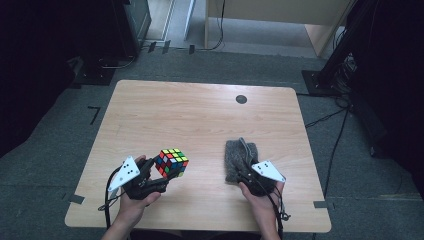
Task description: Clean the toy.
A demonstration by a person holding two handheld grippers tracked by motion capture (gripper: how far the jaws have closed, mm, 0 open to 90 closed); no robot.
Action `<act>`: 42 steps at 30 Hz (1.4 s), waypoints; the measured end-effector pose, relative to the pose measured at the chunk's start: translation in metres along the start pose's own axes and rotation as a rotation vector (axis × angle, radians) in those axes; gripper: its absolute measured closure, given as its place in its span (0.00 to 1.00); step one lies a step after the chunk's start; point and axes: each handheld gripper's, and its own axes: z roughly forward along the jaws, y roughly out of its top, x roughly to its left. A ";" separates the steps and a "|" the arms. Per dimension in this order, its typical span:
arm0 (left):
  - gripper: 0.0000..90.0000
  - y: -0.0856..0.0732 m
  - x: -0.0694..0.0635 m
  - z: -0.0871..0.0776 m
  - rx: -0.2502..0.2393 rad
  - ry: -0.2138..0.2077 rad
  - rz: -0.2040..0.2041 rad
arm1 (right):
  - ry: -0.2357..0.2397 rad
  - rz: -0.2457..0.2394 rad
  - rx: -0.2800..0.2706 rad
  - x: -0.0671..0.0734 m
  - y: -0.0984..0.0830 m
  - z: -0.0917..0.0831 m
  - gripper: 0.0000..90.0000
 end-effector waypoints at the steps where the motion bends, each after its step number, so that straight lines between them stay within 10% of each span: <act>1: 0.38 0.000 0.000 0.000 -0.003 -0.002 -0.005 | 0.019 0.009 -0.012 0.004 0.001 -0.002 0.41; 19: 0.38 -0.005 -0.008 0.019 0.034 0.006 -0.085 | 0.438 0.061 -0.088 0.106 0.007 -0.013 0.39; 30: 0.38 -0.012 -0.021 0.030 0.056 -0.013 -0.116 | 0.473 0.125 -0.131 0.124 0.003 -0.010 0.36; 42: 0.38 -0.012 -0.020 0.031 0.086 -0.043 -0.131 | 0.418 0.001 -0.185 0.125 0.004 -0.012 0.33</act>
